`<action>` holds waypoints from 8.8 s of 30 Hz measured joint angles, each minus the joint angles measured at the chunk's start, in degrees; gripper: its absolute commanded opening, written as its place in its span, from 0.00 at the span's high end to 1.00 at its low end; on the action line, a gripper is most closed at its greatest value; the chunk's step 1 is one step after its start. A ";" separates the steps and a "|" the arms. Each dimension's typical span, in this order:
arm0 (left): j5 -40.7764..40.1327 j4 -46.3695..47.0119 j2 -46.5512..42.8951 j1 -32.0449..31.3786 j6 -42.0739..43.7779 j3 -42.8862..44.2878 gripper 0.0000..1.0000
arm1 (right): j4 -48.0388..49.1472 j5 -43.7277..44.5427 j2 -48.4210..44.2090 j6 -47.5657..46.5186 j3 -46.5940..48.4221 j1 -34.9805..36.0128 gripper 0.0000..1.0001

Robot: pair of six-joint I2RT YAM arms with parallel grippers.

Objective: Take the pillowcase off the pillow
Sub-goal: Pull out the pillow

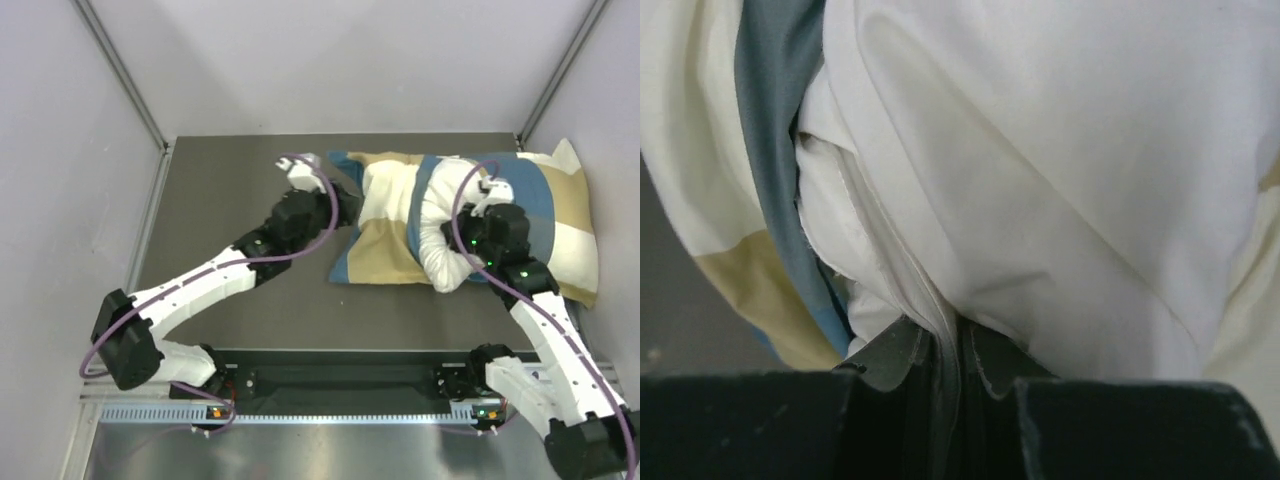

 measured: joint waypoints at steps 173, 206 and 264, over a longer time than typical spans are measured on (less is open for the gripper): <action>1.99 -0.98 7.39 -2.73 -3.10 2.43 1.00 | -12.04 2.25 13.38 -14.80 32.46 20.52 0.00; 6.45 -6.91 2.51 1.81 -4.09 -3.54 1.00 | -5.53 22.93 34.86 -17.55 24.28 29.20 1.00; -1.22 -10.25 5.62 -6.73 6.88 20.61 0.35 | -11.52 0.26 -1.05 -7.82 11.21 -4.98 1.00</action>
